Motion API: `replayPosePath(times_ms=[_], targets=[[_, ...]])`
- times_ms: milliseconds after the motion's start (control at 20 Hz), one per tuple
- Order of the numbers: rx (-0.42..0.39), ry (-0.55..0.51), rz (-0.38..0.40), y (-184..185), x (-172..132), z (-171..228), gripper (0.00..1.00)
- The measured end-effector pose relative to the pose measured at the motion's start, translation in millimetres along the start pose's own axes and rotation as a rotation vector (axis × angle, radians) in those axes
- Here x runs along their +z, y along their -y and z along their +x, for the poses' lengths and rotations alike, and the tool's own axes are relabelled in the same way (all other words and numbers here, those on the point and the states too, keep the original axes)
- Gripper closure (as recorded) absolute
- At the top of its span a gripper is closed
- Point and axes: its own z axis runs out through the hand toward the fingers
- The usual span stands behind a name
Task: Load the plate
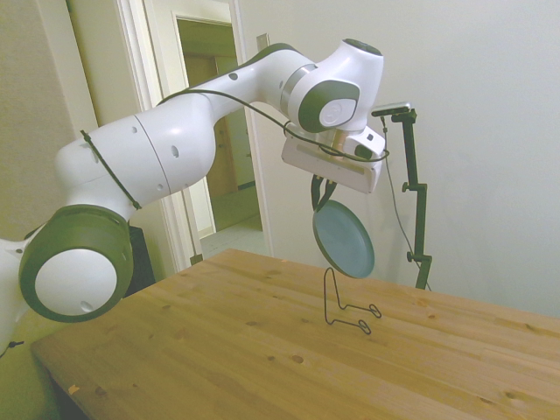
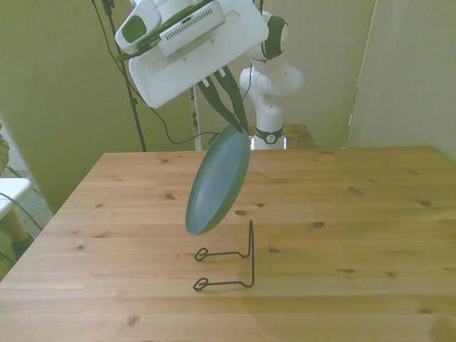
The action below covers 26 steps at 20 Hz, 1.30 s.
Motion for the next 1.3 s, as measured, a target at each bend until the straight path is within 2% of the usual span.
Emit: replayPosePath(times_ms=[250,550,850,1300], targets=[[-0.022,0.066,0.033,-38,8,13,1.0],[-0.072,0.106,0.053,-40,15,15,1.0],[-0.066,0.114,0.067,-60,21,25,1.0],[-0.075,0.142,0.083,-69,37,32,1.0]])
